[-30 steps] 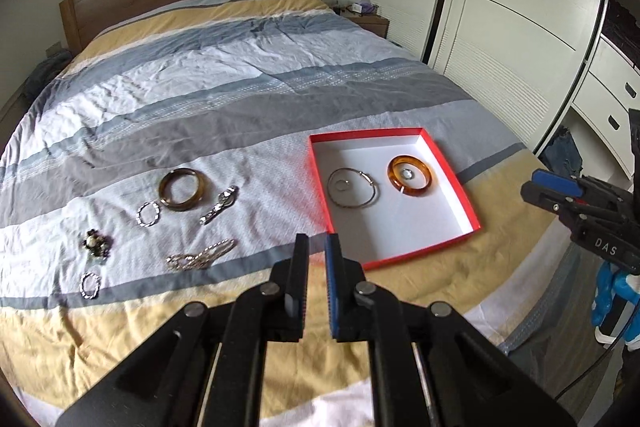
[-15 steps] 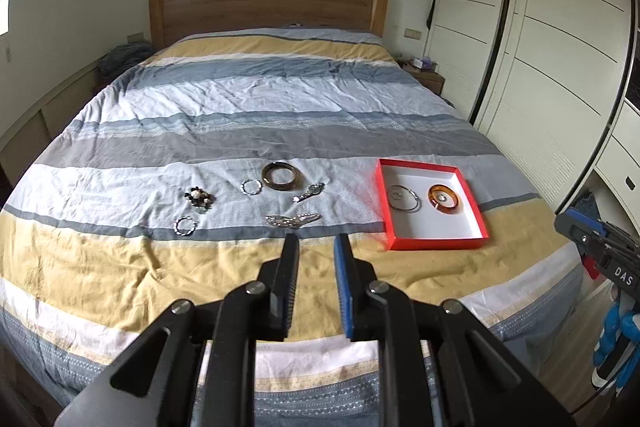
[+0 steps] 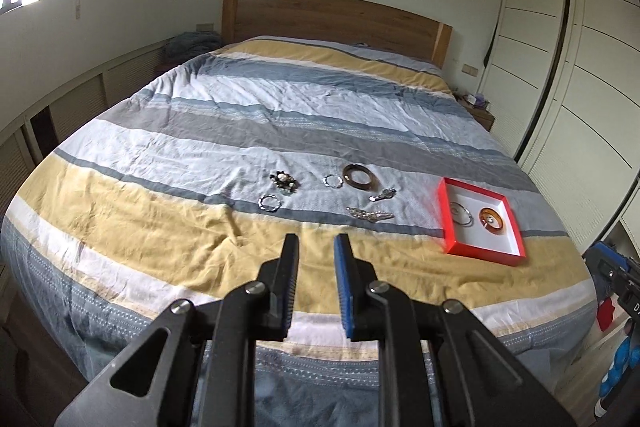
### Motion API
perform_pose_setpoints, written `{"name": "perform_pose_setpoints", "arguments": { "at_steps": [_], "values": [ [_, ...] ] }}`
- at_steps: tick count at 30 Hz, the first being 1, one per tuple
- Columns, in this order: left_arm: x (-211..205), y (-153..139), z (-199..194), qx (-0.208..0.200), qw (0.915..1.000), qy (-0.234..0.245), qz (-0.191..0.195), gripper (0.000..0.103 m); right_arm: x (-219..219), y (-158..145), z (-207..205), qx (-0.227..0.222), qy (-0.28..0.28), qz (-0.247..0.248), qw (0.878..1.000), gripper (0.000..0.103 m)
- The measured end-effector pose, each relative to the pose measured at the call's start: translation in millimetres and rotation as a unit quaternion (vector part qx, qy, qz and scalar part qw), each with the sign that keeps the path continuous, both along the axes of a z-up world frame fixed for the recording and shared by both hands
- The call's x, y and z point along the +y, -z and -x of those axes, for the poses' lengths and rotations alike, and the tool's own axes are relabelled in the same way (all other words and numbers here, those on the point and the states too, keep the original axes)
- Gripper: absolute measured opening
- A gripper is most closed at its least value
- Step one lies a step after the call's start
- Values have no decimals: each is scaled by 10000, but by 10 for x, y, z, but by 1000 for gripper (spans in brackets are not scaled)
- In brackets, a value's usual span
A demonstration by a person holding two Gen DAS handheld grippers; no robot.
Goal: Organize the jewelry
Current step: 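Withdraw the right tool from the box toward the remaining jewelry, then grasp the pearl necklace with the right gripper while the left gripper grasps the twisted silver bangle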
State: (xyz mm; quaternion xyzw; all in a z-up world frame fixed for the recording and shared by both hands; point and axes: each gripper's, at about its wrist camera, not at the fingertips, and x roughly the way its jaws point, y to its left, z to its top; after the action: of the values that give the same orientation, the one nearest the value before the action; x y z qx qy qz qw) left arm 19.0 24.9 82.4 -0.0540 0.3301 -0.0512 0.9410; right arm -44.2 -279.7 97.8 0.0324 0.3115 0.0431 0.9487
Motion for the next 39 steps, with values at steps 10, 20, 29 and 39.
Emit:
{"name": "perform_pose_setpoints", "arguments": {
  "at_steps": [10,20,29,39],
  "values": [
    [403,173,-16,181,9988,-455,82,17,107,101,-74,94,-110,-42,9999,44],
    [493,489,-248,327,9973,-655,25,34,261,422,-434,472,-394,-144,9980,44],
    [522,921,-742,795,9948,-612,180,34,379,887,-985,1039,-611,-251,9924,44],
    [495,1369,-1574,1236,9905,-536,266,33,458,1408,-1699,1565,-731,-486,9838,44]
  ]
}}
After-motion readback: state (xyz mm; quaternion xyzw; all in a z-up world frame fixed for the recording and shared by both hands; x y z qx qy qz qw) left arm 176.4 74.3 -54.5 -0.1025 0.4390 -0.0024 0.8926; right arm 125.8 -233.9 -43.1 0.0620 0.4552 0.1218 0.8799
